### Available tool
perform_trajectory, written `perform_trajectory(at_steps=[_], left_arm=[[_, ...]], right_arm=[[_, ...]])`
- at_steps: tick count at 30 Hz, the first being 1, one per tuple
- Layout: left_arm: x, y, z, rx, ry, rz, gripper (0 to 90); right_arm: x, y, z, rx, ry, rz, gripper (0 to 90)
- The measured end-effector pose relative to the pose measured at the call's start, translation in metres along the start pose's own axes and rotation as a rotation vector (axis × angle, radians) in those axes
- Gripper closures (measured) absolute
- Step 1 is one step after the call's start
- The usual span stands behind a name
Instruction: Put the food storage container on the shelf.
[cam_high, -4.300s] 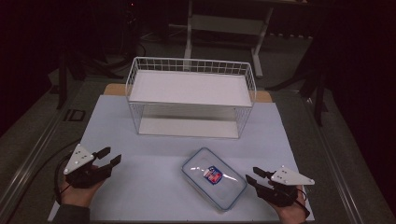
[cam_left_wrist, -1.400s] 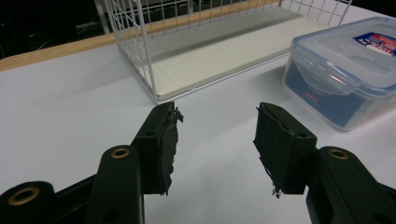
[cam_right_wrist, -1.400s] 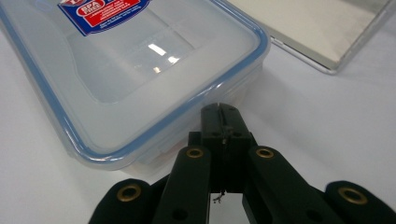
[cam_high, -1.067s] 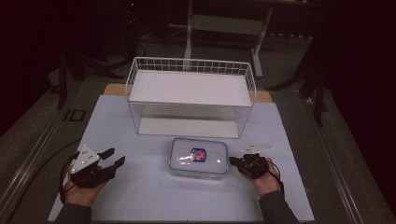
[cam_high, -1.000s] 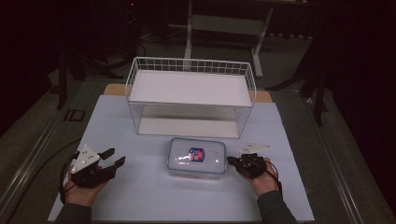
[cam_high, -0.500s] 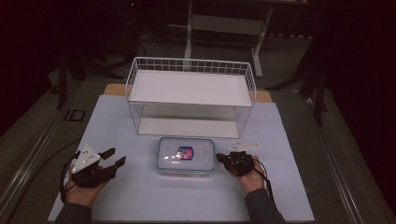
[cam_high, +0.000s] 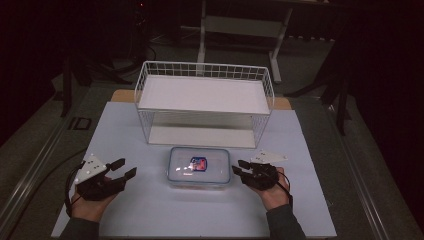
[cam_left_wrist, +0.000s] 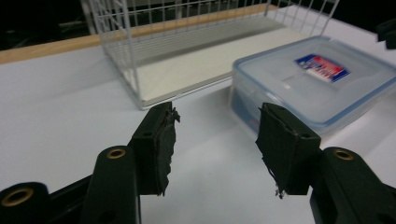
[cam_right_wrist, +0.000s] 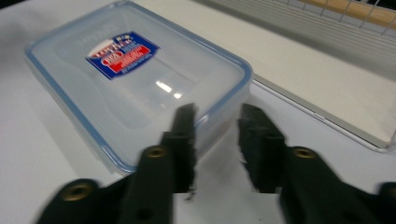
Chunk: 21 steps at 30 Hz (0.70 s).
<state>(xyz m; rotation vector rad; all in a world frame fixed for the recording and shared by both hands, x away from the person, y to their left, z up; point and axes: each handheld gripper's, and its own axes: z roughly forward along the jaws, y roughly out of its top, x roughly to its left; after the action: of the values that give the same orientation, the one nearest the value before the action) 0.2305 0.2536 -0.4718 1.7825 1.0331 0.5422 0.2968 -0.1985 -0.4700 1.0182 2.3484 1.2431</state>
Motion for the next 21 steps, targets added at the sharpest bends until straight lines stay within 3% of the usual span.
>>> perform_trajectory(at_steps=[5, 6, 16, 21], left_arm=[[-0.005, 0.005, 0.008, 0.008, -0.024, -0.013, 42.9], [-0.006, 0.006, 0.01, 0.008, -0.034, -0.021, 42.5], [-0.037, 0.018, 0.056, 0.081, -0.114, -0.052, 32.3], [-0.043, 0.019, 0.078, 0.115, -0.16, -0.114, 26.1]], right_arm=[[0.0, 0.001, -0.001, 0.0, 0.012, 0.021, 52.1], [0.0, 0.001, -0.001, 0.009, 0.019, 0.051, 51.0], [-0.001, -0.002, 0.007, 0.018, 0.09, 0.118, 46.6], [-0.006, -0.005, 0.016, 0.023, 0.131, 0.188, 41.1]])
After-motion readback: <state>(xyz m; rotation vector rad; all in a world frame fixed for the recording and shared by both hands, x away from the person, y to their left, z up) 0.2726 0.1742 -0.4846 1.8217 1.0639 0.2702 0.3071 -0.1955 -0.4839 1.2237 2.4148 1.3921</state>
